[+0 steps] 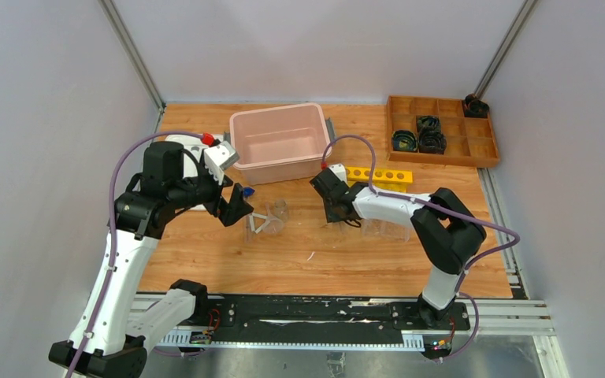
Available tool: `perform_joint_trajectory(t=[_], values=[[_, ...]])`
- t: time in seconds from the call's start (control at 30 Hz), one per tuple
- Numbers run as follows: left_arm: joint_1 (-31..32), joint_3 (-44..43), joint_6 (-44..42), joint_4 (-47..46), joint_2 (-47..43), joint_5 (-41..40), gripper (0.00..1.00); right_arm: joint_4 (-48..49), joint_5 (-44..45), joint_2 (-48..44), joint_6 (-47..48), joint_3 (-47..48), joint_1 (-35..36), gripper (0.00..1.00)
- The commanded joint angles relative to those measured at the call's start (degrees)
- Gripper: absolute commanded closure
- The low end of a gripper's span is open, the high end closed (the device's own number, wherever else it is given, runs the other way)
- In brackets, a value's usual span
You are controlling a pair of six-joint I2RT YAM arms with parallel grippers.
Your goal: Organize the chemistry lab equipment
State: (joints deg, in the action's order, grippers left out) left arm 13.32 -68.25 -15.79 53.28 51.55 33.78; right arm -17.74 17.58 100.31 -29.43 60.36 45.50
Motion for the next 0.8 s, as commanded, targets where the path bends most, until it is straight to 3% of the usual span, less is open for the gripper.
perform_joint_trajectory(t=[0.0,0.17,0.5,0.77], values=[[0.3,-1.3,0.4,-0.3,-1.1,0.0,0.0,1.2,0.0,1.5,-1.4,0.9,-0.4,0.71],[0.3,-0.9,0.9,-0.3,-1.3,1.2,0.0,1.3,-3.3,0.5,-2.5,2.1,-0.4,0.99],[0.3,1.8,6.9,-2.1,-2.0,5.7,0.0,4.7,-8.6,-16.0,-7.9,5.0,3.6,1.0],[0.3,4.1,12.5,-9.0,-1.9,10.1,0.04,17.9,-5.6,-22.1,-14.0,7.1,12.8,1.0]])
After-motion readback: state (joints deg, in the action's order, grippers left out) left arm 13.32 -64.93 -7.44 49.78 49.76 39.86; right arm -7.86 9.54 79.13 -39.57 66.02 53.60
